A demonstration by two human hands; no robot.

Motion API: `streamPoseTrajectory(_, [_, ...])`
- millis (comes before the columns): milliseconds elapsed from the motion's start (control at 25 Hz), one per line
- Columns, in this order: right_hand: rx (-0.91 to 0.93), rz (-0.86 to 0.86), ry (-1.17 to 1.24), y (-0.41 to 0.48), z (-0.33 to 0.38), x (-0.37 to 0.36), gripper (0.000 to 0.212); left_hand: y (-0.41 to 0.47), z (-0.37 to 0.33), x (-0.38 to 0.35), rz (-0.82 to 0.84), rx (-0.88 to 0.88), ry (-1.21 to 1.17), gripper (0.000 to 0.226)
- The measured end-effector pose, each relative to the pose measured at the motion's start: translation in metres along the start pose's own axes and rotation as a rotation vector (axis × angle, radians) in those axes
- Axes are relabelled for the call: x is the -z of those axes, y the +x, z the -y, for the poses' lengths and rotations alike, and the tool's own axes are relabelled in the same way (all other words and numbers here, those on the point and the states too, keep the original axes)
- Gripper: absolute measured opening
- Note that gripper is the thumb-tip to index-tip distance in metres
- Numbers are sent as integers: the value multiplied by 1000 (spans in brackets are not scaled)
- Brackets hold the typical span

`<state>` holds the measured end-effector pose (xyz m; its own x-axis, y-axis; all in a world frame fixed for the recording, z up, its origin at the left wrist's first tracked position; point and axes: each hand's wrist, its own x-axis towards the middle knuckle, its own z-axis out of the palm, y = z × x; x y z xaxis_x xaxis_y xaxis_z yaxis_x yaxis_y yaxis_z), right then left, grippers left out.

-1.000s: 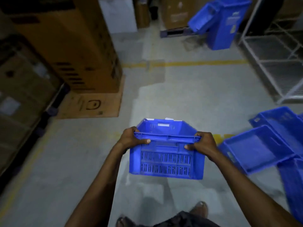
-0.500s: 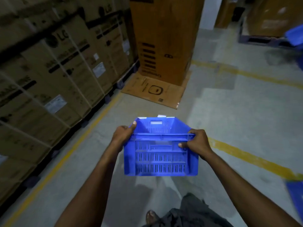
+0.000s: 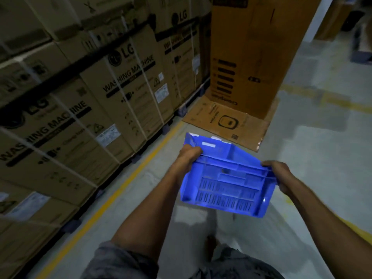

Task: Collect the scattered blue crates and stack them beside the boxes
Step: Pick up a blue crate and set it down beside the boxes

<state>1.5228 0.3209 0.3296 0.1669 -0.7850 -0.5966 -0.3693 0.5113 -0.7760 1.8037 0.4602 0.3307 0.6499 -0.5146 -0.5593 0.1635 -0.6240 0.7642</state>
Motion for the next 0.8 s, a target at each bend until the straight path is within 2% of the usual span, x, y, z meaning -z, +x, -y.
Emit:
streamPoseTrajectory(40, [-31,-40,-63,11,5,-12,3,20,-1,3,-23,4,57,55])
streamPoseTrajectory(80, [-62,-69,-97,21,9,-27,5,37,-3,9,-27,3,76,55])
streamPoseTrajectory(200, [-134,-93,-178,35,19,-67,4,54,-7,39,-13,-44,80,38])
streamPoseTrajectory(320, [-205,-63,-255,43,15,-118,2,128,32,84,66,-66,91,57])
streamPoseTrajectory(360, [-200,-67,-293,44,10,-140,4,148,42,102,82,-59,138,57])
streamPoseTrajectory(520, [-133,-215,-258,34,-18,-250,11,159,46,192,116,-80,230,31])
streamPoseTrajectory(600, [-122,-285,-218,6,-44,-312,15,166,69,246,164,-118,301,25])
streamPoseTrajectory(680, [-124,-356,-198,-25,-74,-376,20,185,102,303,245,-147,419,30])
streamPoseTrajectory(800, [-141,-456,-206,-53,-110,-459,47,224,153,362,291,-179,574,53])
